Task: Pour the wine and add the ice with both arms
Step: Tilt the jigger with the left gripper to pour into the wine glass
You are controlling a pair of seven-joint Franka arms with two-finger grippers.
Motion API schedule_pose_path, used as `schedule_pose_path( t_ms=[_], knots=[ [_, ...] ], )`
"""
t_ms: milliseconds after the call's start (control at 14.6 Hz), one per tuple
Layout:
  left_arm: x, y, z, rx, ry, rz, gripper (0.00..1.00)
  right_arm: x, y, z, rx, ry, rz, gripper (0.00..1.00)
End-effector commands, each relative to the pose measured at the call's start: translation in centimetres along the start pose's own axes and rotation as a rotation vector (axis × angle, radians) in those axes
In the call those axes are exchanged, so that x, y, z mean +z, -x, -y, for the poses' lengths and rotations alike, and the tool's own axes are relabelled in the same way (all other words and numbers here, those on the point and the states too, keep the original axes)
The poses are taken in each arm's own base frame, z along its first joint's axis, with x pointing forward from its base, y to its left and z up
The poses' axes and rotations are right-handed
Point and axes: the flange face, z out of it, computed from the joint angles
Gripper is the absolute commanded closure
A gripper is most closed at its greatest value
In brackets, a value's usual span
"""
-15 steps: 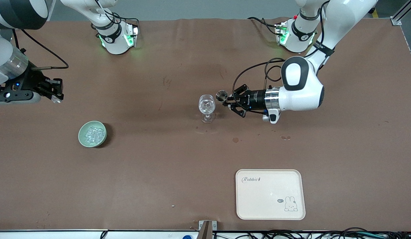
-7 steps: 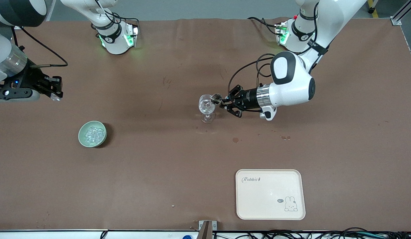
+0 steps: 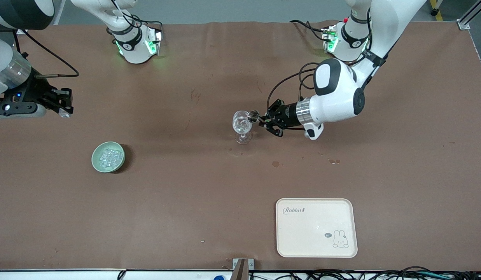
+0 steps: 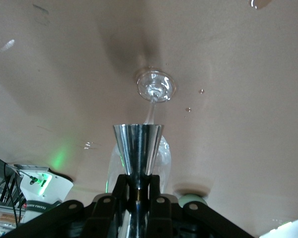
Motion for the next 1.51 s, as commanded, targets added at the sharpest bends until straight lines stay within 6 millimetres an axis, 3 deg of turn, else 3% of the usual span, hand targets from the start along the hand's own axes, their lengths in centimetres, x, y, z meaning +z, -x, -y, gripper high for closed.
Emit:
schedule_pose_path(
  t_ms=[0, 343, 961, 1442],
  knots=[
    [0.2, 1.9, 1.0, -0.035, 0.014, -0.04, 1.0, -0.3, 0.9, 0.3, 0.004, -0.009, -0.003, 0.95],
    [0.7, 2.6, 1.1, -0.035, 0.025, -0.159, 1.0, -0.4, 0.9, 0.5, -0.001, -0.009, -0.005, 0.94],
    [0.8, 4.0, 2.0, -0.013, 0.022, -0.191, 1.0, -0.5, 0.8, 0.7, -0.004, -0.009, -0.01, 0.94],
    [0.9, 6.6, 2.5, 0.019, 0.004, -0.34, 1.0, -0.6, 0.9, 0.6, -0.002, -0.009, -0.01, 0.94]
  ],
)
